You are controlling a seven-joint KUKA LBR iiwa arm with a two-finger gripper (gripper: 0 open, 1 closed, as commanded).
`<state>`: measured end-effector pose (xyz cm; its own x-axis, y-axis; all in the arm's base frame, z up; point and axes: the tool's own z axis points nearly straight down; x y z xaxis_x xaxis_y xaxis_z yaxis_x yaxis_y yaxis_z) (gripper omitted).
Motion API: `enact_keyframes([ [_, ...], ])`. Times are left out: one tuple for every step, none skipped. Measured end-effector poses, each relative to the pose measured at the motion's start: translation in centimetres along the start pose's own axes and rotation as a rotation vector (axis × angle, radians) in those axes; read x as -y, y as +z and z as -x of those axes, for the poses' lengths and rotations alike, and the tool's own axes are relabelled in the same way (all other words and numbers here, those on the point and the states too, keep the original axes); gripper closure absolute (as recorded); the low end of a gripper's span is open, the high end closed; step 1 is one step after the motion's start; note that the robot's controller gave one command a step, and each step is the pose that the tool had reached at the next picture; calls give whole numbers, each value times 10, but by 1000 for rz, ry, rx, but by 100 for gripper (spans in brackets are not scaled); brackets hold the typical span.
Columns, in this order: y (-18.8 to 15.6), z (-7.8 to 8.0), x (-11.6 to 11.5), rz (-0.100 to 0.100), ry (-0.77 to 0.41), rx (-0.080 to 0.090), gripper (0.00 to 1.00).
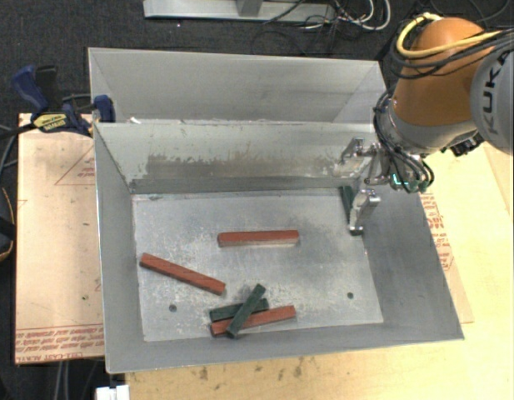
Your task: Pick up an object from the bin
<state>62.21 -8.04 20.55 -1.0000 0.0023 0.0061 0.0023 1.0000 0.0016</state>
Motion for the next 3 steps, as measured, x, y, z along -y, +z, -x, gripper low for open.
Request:
enact_keyframes([
  [-5, 1, 0, -1, -2, 8, 0],
  [39, 11, -50, -3, 2, 14, 0],
  [108, -7, -43, 2, 2, 11, 0],
])
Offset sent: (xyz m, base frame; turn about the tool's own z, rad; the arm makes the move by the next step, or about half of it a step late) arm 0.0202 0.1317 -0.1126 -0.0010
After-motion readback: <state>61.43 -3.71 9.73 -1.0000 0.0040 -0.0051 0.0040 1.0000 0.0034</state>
